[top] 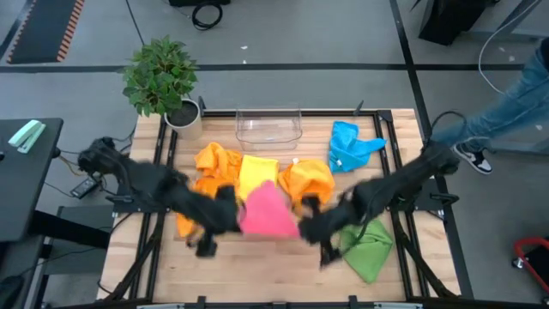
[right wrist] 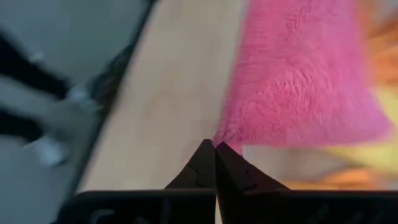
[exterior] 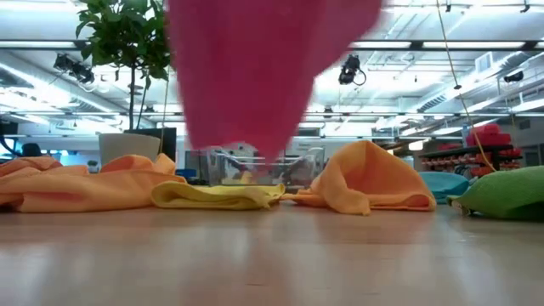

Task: Fold microfiber towels
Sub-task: Fold the pink microfiber cloth

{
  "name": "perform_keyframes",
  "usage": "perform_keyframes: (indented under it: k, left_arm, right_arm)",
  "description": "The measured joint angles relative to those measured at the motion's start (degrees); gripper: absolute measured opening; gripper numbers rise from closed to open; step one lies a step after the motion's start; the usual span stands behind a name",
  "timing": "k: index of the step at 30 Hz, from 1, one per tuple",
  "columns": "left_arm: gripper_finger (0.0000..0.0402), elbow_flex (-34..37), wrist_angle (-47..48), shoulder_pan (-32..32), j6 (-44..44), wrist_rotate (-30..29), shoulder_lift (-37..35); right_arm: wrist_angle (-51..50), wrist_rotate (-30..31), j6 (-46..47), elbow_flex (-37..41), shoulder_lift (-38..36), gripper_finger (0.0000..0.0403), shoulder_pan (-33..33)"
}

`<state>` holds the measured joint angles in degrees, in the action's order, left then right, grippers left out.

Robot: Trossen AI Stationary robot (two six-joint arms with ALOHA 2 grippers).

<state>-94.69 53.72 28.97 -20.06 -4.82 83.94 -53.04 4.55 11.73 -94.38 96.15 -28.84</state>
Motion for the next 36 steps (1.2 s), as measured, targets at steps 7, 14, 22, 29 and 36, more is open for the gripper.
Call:
perform_keyframes:
  k: [7, 14, 22, 29, 36]
  left_arm:
    - [0.0004, 21.37, -22.19, 7.63, -9.07, 8.26, 4.27]
    - [0.0004, 34.61, -43.62, 10.16, -18.17, 13.19, 5.75]
    - [0.0004, 42.25, -43.49, 6.32, -20.38, 4.41, 5.75]
    - [0.0004, 46.09, -42.52, 3.06, -21.61, 8.27, 5.73]
    - [0.0005, 48.36, -41.79, 3.38, -24.10, 9.14, 5.75]
  right_arm:
    - [12.62, -13.51, 8.45, 5.08, 7.51, 0.0000, -1.21]
    - [15.95, -21.38, 8.60, 8.64, 7.38, 0.0000, 3.25]
    - [18.31, -22.59, 5.97, 18.54, 11.92, 0.0000, 7.87]
    - [18.74, -19.39, 8.82, 18.75, 14.31, 0.0036, 12.16]
    - [16.19, -19.08, 13.12, 16.63, 12.81, 0.0127, 13.74]
